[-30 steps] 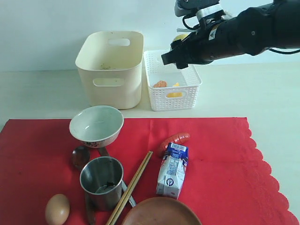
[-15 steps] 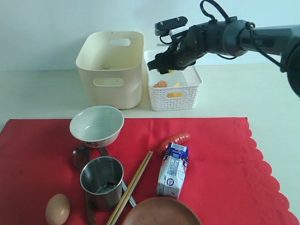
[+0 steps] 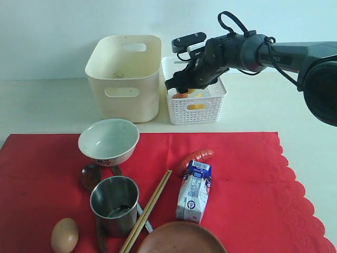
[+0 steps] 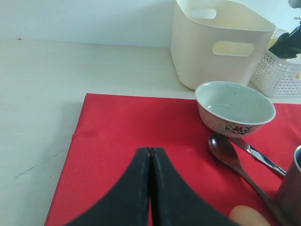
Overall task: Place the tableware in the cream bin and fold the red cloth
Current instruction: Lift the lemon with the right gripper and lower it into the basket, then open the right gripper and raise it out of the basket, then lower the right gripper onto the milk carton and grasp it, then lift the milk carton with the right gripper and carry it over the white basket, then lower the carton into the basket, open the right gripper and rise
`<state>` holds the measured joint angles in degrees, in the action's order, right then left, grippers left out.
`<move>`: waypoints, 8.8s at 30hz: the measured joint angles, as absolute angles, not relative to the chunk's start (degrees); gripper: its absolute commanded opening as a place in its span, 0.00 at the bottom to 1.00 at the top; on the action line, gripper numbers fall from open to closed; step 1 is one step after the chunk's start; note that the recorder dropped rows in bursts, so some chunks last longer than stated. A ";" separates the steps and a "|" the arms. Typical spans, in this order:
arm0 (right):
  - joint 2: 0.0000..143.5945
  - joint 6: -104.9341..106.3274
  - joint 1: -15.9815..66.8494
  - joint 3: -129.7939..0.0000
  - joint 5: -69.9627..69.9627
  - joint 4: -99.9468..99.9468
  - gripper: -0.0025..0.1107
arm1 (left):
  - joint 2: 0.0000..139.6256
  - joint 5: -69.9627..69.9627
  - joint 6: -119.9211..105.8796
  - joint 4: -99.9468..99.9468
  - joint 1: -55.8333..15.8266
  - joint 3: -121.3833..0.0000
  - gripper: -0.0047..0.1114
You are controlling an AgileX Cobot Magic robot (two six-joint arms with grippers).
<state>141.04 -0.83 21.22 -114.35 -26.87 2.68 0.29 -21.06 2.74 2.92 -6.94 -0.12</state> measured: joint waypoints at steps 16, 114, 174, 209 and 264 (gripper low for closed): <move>139.21 -0.83 21.22 -114.35 -32.70 2.68 0.67 | 0.29 -21.06 2.74 2.92 -6.94 -0.12 0.04; 110.94 -21.32 36.90 -65.10 -42.53 -5.78 0.41 | 0.29 -21.06 2.74 2.92 -6.94 -0.12 0.04; 87.62 -9.60 36.90 -63.52 -44.71 0.85 0.02 | 0.29 -21.06 2.74 2.92 -6.94 -0.12 0.04; 93.32 -9.60 30.06 -61.45 -14.30 2.80 0.02 | 0.29 -21.06 2.74 2.92 -6.94 -0.12 0.04; 137.30 -0.62 21.18 -113.17 -33.94 -3.23 0.20 | 0.29 -21.06 2.74 2.92 -6.94 -0.12 0.04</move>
<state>137.30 -0.62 21.18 -113.17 -33.94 -3.23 0.29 -21.06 2.74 2.92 -6.94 -0.12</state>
